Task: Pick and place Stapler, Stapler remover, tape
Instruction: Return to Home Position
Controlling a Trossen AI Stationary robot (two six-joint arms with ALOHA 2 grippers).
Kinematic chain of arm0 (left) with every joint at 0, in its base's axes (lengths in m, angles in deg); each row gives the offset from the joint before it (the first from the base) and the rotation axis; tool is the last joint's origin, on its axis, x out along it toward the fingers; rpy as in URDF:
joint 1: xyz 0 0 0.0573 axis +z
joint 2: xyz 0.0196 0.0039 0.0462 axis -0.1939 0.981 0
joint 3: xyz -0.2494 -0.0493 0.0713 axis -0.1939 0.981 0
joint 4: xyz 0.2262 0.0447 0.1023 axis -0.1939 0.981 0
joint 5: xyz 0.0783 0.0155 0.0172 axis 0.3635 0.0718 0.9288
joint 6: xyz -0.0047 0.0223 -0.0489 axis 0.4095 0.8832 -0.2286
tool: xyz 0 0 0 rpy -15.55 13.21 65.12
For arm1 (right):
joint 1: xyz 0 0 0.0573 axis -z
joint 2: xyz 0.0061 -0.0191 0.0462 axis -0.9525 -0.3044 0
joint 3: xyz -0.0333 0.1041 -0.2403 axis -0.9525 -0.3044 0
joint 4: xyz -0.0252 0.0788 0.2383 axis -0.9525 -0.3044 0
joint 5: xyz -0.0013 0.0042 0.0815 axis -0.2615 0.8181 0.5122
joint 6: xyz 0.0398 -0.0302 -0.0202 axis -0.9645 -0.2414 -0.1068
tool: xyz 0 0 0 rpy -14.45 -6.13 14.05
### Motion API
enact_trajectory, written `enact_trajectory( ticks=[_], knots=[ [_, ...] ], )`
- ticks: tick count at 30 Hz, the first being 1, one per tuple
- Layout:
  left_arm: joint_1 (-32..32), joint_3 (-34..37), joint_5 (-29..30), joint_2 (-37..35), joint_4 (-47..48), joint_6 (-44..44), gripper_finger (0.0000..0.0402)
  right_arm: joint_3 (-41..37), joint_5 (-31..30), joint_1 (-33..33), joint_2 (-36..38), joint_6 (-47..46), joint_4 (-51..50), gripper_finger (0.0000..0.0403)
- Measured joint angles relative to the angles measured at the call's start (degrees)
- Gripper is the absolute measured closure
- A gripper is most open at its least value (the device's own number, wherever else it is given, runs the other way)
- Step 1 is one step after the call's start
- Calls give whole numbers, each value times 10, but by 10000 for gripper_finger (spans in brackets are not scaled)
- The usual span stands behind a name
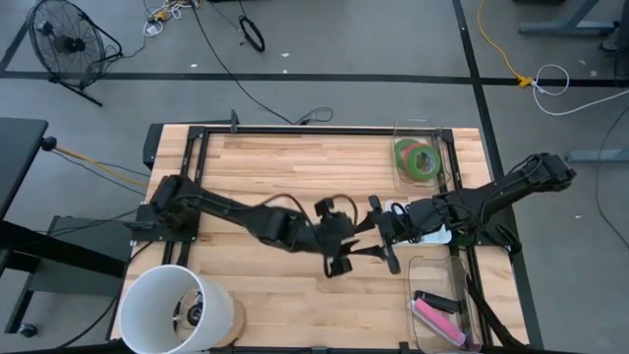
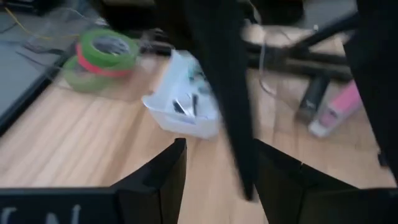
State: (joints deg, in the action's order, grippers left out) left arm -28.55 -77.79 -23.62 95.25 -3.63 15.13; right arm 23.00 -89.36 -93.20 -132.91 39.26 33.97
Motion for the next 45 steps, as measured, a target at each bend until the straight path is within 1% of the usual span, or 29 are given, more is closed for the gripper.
enact_trajectory(
  ticks=[8, 11, 15, 19, 24, 29, 32, 34, 35, 36, 38, 41, 45],
  knots=[
    [29, 0, -5, -44, -7, 0, 225, -10, -3, 17, 6, 2, 8, 185],
    [39, 0, -5, -50, -14, 0, 225, -43, -7, 23, 23, 1, 35, 185],
    [38, 0, -1, -50, -21, 0, 225, -143, -2, 23, 88, 0, 145, 185],
    [45, 0, -20, -54, -16, 0, 225, -265, -1, 33, 172, 0, 254, 185],
    [65, 0, -40, -67, -18, 0, 225, -400, -2, 34, 267, 0, 303, 185],
    [84, 0, -37, -80, -24, 0, 225, -514, -4, 35, 322, 0, 306, 185],
    [90, 6, -30, -93, -30, 0, 225, -520, -4, 35, 352, -1, 159, 185],
    [91, 31, -28, -105, -82, 0, 225, -517, 1, 37, 382, -7, 87, 185],
    [92, 55, -28, -116, -105, 0, 225, -517, 3, 38, 399, -13, 56, 185],
    [92, 81, -26, -126, -140, 0, 225, -516, 10, 41, 412, -13, 48, 185],
    [92, 143, -27, -146, -225, 0, 225, -521, 28, 47, 441, -17, 55, 185],
    [92, 242, -33, -187, -305, 0, 225, -519, 45, 58, 500, -46, 90, 185],
    [98, 360, -51, -257, -315, 0, 225, -520, 45, 78, 581, -55, 90, 185]
  ],
)
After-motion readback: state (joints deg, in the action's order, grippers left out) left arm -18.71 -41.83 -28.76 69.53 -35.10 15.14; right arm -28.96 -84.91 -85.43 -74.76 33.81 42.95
